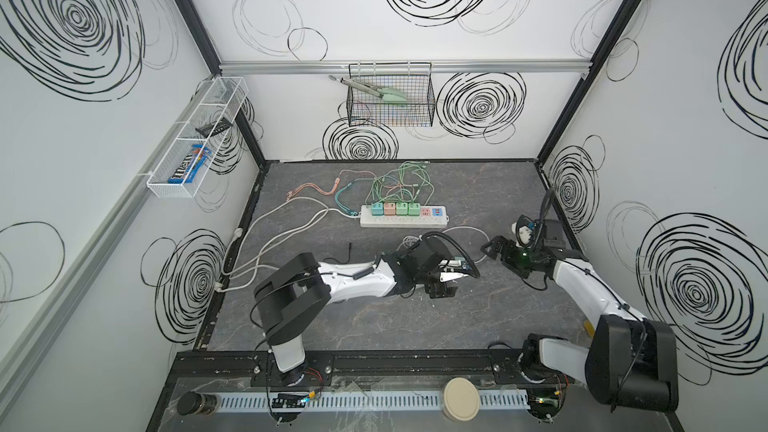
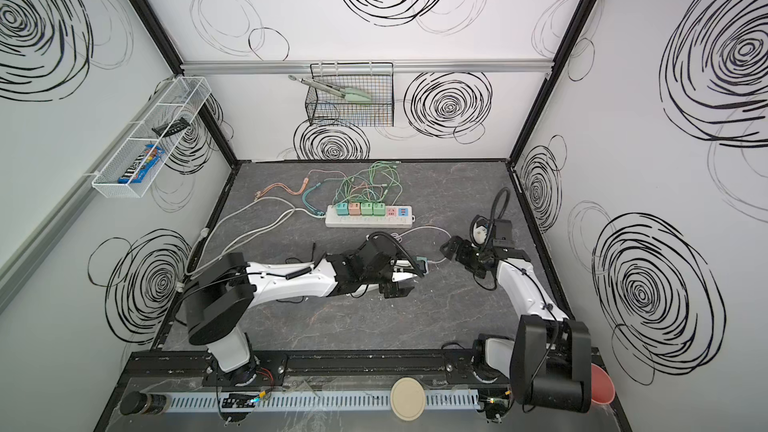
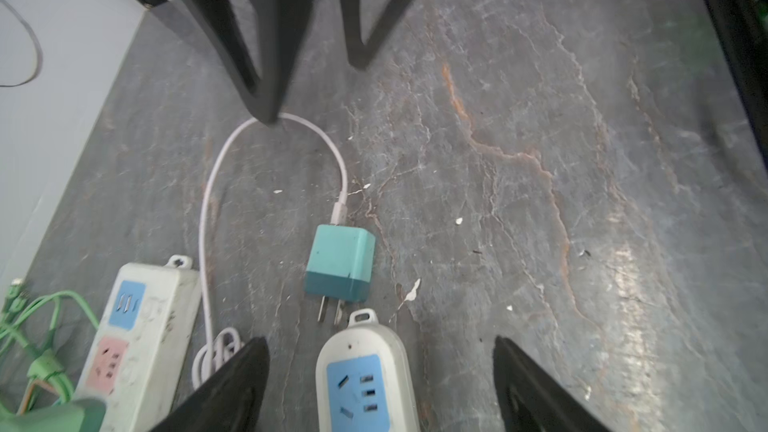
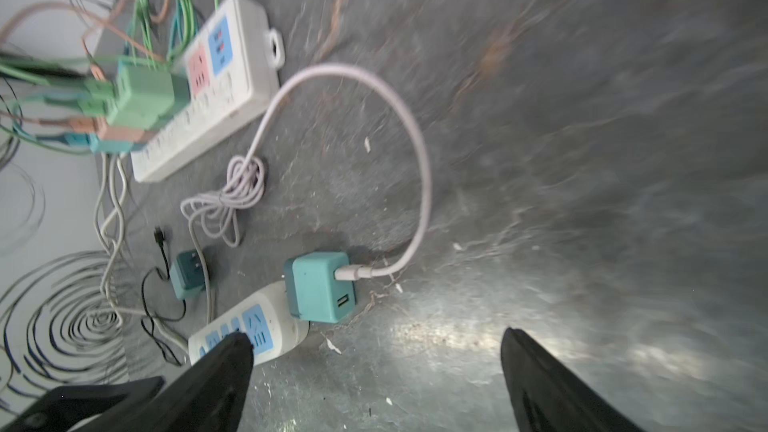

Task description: Insert the plug

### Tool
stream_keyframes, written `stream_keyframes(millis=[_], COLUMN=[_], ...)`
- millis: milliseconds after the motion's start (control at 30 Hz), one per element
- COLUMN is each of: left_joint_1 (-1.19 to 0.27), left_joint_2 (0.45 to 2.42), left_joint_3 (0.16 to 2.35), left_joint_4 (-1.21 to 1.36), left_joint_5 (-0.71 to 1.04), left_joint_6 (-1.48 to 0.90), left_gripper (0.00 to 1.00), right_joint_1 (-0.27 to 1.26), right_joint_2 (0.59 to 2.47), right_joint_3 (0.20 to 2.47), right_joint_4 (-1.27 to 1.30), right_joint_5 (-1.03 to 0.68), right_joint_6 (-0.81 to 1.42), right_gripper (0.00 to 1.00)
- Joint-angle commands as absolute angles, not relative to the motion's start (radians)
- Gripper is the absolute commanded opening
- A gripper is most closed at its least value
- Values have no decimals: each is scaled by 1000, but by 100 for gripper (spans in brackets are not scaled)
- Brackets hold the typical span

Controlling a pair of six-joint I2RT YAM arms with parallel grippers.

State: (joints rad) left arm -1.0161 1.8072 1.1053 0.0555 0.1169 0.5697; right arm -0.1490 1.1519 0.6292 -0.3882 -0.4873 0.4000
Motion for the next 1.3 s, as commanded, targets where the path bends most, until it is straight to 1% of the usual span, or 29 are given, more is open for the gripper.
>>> stream_keyframes(millis=[0,133,233,300,567,667,733,867,933,1000,1100,1167,1267], left_joint_1=[-1000,-968,-959,-961,-965,-964,-962,-960,-953,-941,-918,-903,-891], left_joint_2=[1890,1999,2064,2095,2204,2239,2261,2267,2237,2165,1997,1879,1721], left_joint_3=[1223,1367,1447,1478,1595,1639,1664,1672,1643,1572,1386,1258,1118], left_joint_4=[-105,-236,-300,-302,-314,-344,-366,-379,-363,-299,-120,-9,96], left_joint_5=[162,166,125,93,83,94,98,98,122,173,258,291,300], left_joint_6=[754,800,830,841,804,803,805,775,742,696,643,627,609], left_gripper=[84,80,79,79,78,74,66,34,20,14,8,1,0], right_joint_1=[-221,-233,-233,-232,-227,-225,-223,-212,-200,-179,-129,-82,-18], right_joint_2=[1060,980,933,919,900,886,880,873,873,878,890,904,925], right_joint_3=[643,643,626,624,629,630,633,638,642,646,653,661,676], right_joint_4=[-398,-374,-349,-350,-371,-380,-388,-395,-395,-389,-377,-366,-363], right_joint_5=[-469,-461,-478,-478,-503,-502,-501,-497,-500,-508,-535,-562,-601], right_joint_6=[446,452,456,456,449,445,441,433,428,423,420,422,423], right_gripper=[97,97,97,97,97,97,97,97,97,97,98,98,98])
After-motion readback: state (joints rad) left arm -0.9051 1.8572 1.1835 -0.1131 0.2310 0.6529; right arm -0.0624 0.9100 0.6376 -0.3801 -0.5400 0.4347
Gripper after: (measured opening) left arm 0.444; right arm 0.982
